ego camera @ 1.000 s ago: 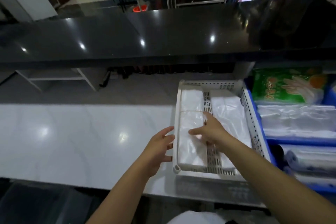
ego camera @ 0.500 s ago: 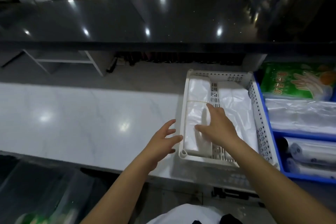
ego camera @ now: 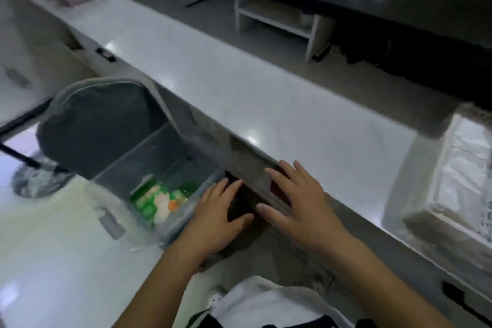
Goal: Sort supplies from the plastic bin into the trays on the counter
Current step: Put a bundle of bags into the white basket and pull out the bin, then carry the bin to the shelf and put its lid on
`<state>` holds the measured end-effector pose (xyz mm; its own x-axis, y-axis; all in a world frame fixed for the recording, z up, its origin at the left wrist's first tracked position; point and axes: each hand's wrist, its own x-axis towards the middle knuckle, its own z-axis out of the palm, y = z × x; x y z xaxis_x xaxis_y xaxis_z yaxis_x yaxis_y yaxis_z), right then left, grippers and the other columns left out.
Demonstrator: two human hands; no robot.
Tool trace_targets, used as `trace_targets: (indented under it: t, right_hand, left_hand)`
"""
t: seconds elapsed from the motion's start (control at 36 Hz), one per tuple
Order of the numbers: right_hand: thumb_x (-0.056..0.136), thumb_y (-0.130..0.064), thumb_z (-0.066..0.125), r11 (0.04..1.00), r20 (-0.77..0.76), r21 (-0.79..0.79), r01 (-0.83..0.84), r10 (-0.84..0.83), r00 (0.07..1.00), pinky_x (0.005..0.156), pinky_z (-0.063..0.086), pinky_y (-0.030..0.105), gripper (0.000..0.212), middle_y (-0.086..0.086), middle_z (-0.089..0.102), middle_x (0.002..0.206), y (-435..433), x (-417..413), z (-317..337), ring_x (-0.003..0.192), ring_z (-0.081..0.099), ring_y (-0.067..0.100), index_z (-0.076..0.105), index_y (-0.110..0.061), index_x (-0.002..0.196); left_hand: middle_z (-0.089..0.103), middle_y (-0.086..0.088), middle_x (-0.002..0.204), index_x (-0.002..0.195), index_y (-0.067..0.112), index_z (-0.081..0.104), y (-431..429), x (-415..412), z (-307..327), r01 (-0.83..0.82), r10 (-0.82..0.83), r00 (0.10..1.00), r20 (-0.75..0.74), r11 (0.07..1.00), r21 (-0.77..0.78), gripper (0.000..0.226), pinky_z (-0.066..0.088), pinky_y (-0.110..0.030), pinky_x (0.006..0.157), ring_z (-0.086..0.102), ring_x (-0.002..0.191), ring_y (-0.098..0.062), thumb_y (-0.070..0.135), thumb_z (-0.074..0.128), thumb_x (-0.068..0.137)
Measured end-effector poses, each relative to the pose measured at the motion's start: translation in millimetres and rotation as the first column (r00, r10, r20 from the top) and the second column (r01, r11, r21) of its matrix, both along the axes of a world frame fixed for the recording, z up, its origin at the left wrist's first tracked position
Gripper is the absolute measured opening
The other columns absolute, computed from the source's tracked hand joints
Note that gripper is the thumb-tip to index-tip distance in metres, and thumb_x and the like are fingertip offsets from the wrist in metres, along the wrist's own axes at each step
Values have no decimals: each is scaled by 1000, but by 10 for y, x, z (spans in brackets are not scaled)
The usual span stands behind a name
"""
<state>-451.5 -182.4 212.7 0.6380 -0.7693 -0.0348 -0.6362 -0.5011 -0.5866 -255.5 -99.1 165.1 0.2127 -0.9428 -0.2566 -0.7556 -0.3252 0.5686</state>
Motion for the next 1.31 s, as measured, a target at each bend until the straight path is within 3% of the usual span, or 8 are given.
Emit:
trace_targets:
  t: [0.14,0.22,0.33,0.92,1.0,1.08,1.22,1.31]
  right_hand:
    - [89,-59,50,986,14,-110,-126,128,992,118,20,51,70,2,26,161,392,806,-420,151,12,23,33,-30,151]
    - [89,-68,41,985,-225,-2,-175,170,959,120,7,53,77,-1,5,165,636,1081,-825,151,-8,24,12,-39,154]
    - [84,-75,33,970,-266,18,-243,238,934,119,3,50,80,-3,3,165,832,1325,-1057,150,-10,20,6,-45,153]
    - [89,-63,45,914,-401,204,-351,405,822,117,11,53,75,-4,7,165,132,2291,-1593,151,3,23,14,-38,153]
    - [89,-61,47,898,-401,261,-353,434,807,116,12,54,74,-5,6,165,-104,2450,-1680,150,6,26,17,-38,152]
    - [88,-60,49,883,-389,303,-359,459,799,117,13,54,74,-4,8,165,-314,2580,-1769,150,8,26,19,-38,152]
    - [88,-60,49,844,-381,365,-393,520,764,117,12,51,75,-3,7,165,-588,2682,-1915,151,4,24,17,-38,152]
    - [88,-61,48,824,-399,415,-385,545,737,117,11,51,74,-5,5,165,-733,2729,-1988,151,3,22,15,-41,152]
  left_hand:
    - [1,5,167,156,39,12,802,640,-266,-233,250,966,64,950,-207,84,16,-45,122,5,153,-22,56,60,89]
    - [-11,5,166,155,41,-3,1198,875,-579,-341,351,930,114,935,-93,90,8,-47,122,-6,153,-26,66,51,87]
    - [-16,6,165,150,46,-18,1589,1025,-884,-420,420,896,141,907,-31,92,3,-48,121,-10,153,-27,72,44,87]
    - [4,-4,167,158,29,10,1622,1738,-1422,-719,748,663,-27,646,255,93,17,-49,121,7,152,-31,56,63,87]
    - [24,-9,162,156,20,21,1434,1957,-1543,-776,826,551,-118,560,290,89,28,-44,117,25,147,-31,41,72,85]
    - [52,-7,136,143,15,40,1251,2153,-1708,-860,907,341,-246,407,309,70,40,-30,94,50,127,-32,17,76,82]
    - [57,-11,132,146,19,37,1019,2385,-2044,-870,950,-98,-296,62,489,70,51,-45,96,58,111,-30,12,71,86]
    - [62,-13,124,139,17,47,935,2489,-2224,-865,946,-203,-252,-52,498,59,53,-45,90,61,100,-32,8,68,85]
